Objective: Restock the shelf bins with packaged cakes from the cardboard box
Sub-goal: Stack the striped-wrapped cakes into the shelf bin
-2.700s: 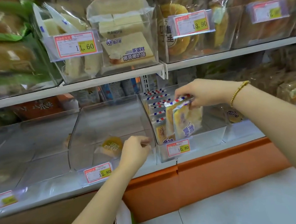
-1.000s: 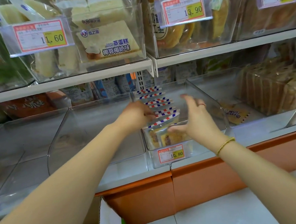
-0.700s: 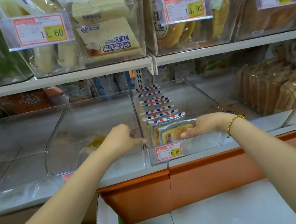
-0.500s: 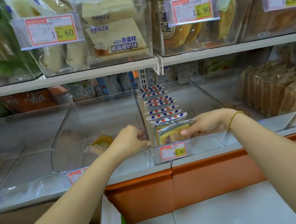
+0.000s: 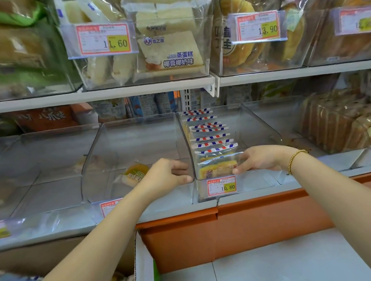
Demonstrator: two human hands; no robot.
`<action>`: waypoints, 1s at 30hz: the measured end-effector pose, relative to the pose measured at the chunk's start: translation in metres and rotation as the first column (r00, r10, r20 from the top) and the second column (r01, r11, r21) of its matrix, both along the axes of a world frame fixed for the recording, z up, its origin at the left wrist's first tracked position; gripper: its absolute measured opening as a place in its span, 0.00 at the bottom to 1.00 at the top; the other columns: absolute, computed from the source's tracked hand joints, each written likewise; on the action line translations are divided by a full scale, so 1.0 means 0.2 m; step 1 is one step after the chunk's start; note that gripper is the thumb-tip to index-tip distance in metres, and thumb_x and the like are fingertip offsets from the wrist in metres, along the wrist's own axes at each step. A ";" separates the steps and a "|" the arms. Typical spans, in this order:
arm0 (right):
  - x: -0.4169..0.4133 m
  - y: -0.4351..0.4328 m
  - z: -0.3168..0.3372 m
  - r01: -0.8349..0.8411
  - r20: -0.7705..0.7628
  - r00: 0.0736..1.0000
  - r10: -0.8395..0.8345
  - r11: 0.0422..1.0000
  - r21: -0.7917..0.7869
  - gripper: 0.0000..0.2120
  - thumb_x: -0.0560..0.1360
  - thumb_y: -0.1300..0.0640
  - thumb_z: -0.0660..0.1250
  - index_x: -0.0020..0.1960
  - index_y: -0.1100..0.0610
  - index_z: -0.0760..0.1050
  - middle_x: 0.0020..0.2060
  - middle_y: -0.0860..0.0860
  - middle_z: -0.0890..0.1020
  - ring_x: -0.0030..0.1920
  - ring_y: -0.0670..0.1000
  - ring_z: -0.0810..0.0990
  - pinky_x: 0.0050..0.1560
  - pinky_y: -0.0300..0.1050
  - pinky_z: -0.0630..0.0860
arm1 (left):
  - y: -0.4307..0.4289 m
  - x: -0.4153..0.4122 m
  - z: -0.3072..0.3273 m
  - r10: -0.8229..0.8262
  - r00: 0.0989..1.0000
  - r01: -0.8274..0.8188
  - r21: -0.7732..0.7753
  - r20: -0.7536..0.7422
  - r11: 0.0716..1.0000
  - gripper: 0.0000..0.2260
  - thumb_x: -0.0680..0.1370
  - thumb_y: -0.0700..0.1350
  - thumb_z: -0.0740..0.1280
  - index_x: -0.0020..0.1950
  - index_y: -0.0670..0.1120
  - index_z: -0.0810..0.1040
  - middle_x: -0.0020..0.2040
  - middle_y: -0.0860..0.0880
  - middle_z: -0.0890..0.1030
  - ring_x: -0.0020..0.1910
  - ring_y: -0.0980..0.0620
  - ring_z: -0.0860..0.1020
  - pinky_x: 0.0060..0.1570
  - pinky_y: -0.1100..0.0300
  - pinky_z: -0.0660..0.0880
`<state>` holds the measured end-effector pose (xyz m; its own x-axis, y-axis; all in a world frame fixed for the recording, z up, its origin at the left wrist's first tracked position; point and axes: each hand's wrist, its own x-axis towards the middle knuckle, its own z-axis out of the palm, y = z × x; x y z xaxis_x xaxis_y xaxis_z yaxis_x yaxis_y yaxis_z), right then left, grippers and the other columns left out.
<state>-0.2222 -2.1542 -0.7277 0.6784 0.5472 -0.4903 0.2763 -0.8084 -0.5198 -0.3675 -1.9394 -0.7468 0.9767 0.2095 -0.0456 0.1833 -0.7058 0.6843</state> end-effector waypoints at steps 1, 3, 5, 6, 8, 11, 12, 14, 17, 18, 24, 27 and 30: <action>-0.02 -0.01 0.01 0.020 0.033 0.999 -0.020 1.000 -0.004 0.24 0.73 0.47 0.70 0.67 0.52 0.72 0.61 0.48 0.78 0.62 0.50 0.74 0.71 0.51 0.64 | 0.00 -0.02 0.01 -0.005 1.000 0.005 0.010 0.007 1.000 0.21 0.76 0.46 0.71 0.68 0.48 0.74 0.63 0.51 0.79 0.56 0.58 0.76 0.54 0.65 0.70; -0.06 -0.01 0.05 0.038 0.131 0.991 -0.031 0.998 -0.048 0.26 0.73 0.46 0.70 0.68 0.54 0.73 0.61 0.50 0.78 0.59 0.50 0.75 0.68 0.49 0.68 | 0.01 -0.06 0.05 -0.017 1.000 0.017 0.011 0.026 1.000 0.19 0.76 0.46 0.70 0.66 0.49 0.76 0.61 0.52 0.80 0.53 0.58 0.76 0.55 0.65 0.71; -0.11 0.00 0.13 0.063 0.291 0.956 -0.028 0.992 -0.111 0.25 0.74 0.46 0.70 0.66 0.57 0.74 0.60 0.52 0.78 0.56 0.51 0.76 0.60 0.46 0.72 | 0.04 -0.13 0.09 -0.013 0.999 0.013 -0.015 0.050 1.000 0.16 0.76 0.46 0.70 0.64 0.49 0.78 0.58 0.53 0.81 0.53 0.58 0.78 0.55 0.64 0.72; -0.14 0.02 0.17 0.085 0.394 0.919 -0.024 0.987 -0.139 0.23 0.74 0.47 0.69 0.65 0.58 0.75 0.58 0.54 0.79 0.54 0.52 0.77 0.55 0.45 0.73 | 0.06 -0.18 0.11 -0.004 0.998 0.006 -0.035 0.061 0.999 0.14 0.76 0.46 0.70 0.62 0.49 0.79 0.56 0.53 0.82 0.54 0.57 0.78 0.56 0.64 0.73; -0.27 0.09 0.26 0.108 0.601 0.799 0.029 0.976 -0.190 0.18 0.75 0.48 0.69 0.58 0.59 0.77 0.51 0.55 0.81 0.48 0.53 0.77 0.45 0.44 0.72 | 0.13 -0.31 0.12 0.028 0.997 -0.024 -0.061 0.065 0.998 0.11 0.77 0.47 0.69 0.59 0.50 0.80 0.53 0.54 0.82 0.53 0.57 0.79 0.54 0.62 0.75; -0.55 0.27 0.32 -0.007 0.775 0.614 0.152 0.982 -0.187 0.14 0.75 0.49 0.68 0.52 0.58 0.72 0.48 0.56 0.80 0.49 0.58 0.78 0.43 0.44 0.69 | 0.28 -0.58 0.06 0.130 0.988 -0.120 -0.123 0.079 0.985 0.06 0.77 0.47 0.69 0.52 0.49 0.82 0.47 0.53 0.83 0.46 0.58 0.80 0.45 0.65 0.75; -0.65 0.34 0.31 -0.091 0.787 0.586 0.193 0.981 -0.174 0.12 0.74 0.49 0.68 0.50 0.56 0.71 0.47 0.55 0.80 0.50 0.58 0.78 0.44 0.45 0.70 | 0.34 -0.68 0.01 0.184 0.979 -0.170 -0.154 0.082 0.973 0.04 0.76 0.47 0.70 0.48 0.48 0.81 0.43 0.51 0.83 0.41 0.58 0.79 0.43 0.64 0.74; -0.87 0.52 0.25 -0.280 0.759 0.577 0.302 0.946 -0.164 0.09 0.74 0.51 0.67 0.44 0.53 0.68 0.44 0.54 0.80 0.49 0.58 0.79 0.45 0.48 0.73 | 0.48 -0.88 -0.09 0.309 0.949 -0.293 -0.193 0.057 0.936 0.07 0.75 0.48 0.71 0.40 0.47 0.78 0.37 0.51 0.81 0.33 0.58 0.75 0.36 0.63 0.70; -1.12 0.78 0.08 -0.505 0.648 0.572 0.503 0.838 -0.206 0.07 0.73 0.56 0.66 0.41 0.52 0.67 0.42 0.52 0.79 0.46 0.54 0.77 0.41 0.44 0.67 | 0.69 -1.18 -0.27 0.492 0.870 -0.491 -0.153 -0.035 0.857 0.12 0.74 0.50 0.73 0.34 0.48 0.75 0.29 0.55 0.76 0.27 0.60 0.71 0.31 0.64 0.66; -1.19 0.86 0.00 -0.554 0.592 0.578 0.561 0.803 -0.219 0.08 0.73 0.57 0.65 0.39 0.52 0.66 0.40 0.51 0.77 0.45 0.53 0.76 0.40 0.43 0.65 | 0.75 -1.28 -0.32 0.548 0.834 -0.551 -0.149 -0.063 0.821 0.13 0.74 0.49 0.73 0.33 0.47 0.74 0.28 0.54 0.74 0.27 0.59 0.70 0.31 0.63 0.66; -1.35 1.19 -0.40 -0.635 0.255 0.682 0.685 0.728 -0.258 0.05 0.73 0.58 0.68 0.47 0.52 0.73 0.47 0.50 0.78 0.47 0.50 0.75 0.43 0.41 0.70 | 1.03 -1.79 -0.73 0.799 0.492 -0.868 -0.130 -0.346 0.479 0.08 0.74 0.43 0.71 0.42 0.39 0.77 0.39 0.43 0.76 0.42 0.45 0.75 0.44 0.55 0.71; -1.38 1.33 -0.49 -0.627 0.164 0.717 0.677 0.730 -0.270 0.17 0.75 0.54 0.70 0.62 0.55 0.74 0.58 0.50 0.77 0.56 0.51 0.75 0.53 0.40 0.71 | 1.06 -1.87 -0.87 0.795 0.444 -0.888 -0.083 -0.415 0.452 0.16 0.74 0.42 0.72 0.60 0.37 0.76 0.51 0.39 0.80 0.51 0.41 0.79 0.51 0.52 0.75; -1.43 1.51 -0.60 -0.622 0.182 0.728 0.660 0.749 -0.228 0.22 0.75 0.54 0.70 0.67 0.56 0.70 0.62 0.52 0.76 0.60 0.52 0.75 0.56 0.41 0.70 | 1.11 -1.89 -0.94 0.801 0.478 -0.865 -0.037 -0.359 0.500 0.20 0.75 0.42 0.71 0.65 0.41 0.73 0.50 0.40 0.81 0.41 0.43 0.80 0.41 0.53 0.76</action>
<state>-0.5087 -1.8531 -0.8475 0.2945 0.8319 -0.4703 0.8533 -0.4505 -0.2625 -0.7460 -1.7168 -0.9342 0.2792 0.8726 -0.4007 0.8011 0.0184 0.5982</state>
